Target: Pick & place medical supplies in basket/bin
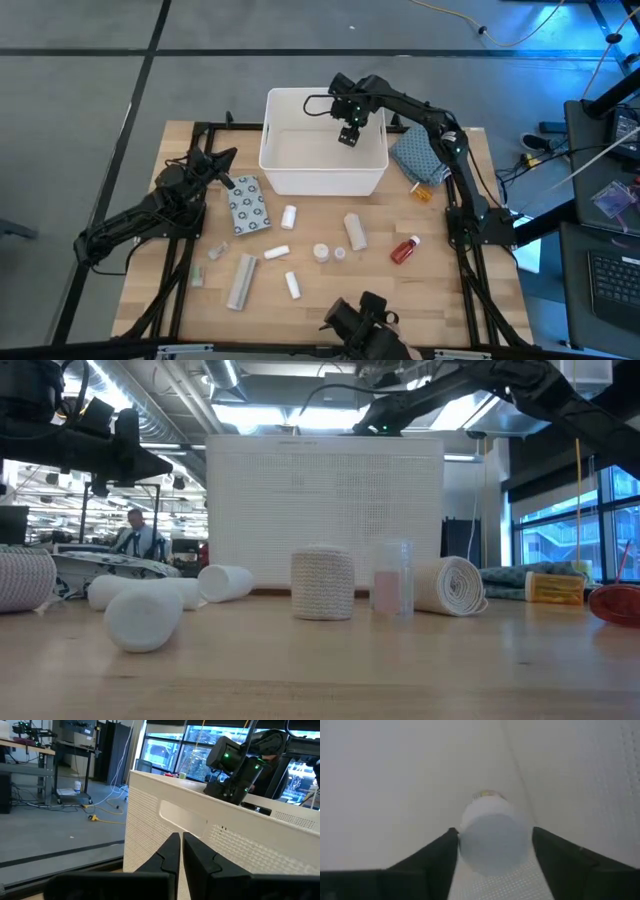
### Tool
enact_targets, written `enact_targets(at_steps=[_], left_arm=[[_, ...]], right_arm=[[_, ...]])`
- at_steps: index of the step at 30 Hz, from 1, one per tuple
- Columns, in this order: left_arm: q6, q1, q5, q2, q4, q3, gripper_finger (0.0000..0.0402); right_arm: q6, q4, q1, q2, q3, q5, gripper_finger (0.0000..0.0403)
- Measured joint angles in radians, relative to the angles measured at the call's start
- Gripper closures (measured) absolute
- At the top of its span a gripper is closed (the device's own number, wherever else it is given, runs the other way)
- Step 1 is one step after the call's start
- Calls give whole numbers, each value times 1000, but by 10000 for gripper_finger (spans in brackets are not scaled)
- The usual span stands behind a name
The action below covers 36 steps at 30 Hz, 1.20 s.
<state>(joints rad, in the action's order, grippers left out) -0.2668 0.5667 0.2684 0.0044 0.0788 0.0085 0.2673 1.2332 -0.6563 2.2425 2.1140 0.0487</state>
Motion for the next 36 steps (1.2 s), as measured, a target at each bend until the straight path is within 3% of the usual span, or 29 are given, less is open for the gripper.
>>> enact_targets(at_steps=[4,12,20,23,36], left_arm=[[0,0,0,0,0,0,383],[0,0,19,0,0,0,369],[0,0,29,0,0,0,355],[0,0,29,0,0,0,354],[0,0,28,0,0,0,353]], right_arm=[[-1,1,0,0,0,0,94],[3,25,12,-11,17,1,84],[-27,135,51,-48,244,6,83],[-52,106,83,-127,190,-15,83],[-259,169,306,-349,185,-71,104]])
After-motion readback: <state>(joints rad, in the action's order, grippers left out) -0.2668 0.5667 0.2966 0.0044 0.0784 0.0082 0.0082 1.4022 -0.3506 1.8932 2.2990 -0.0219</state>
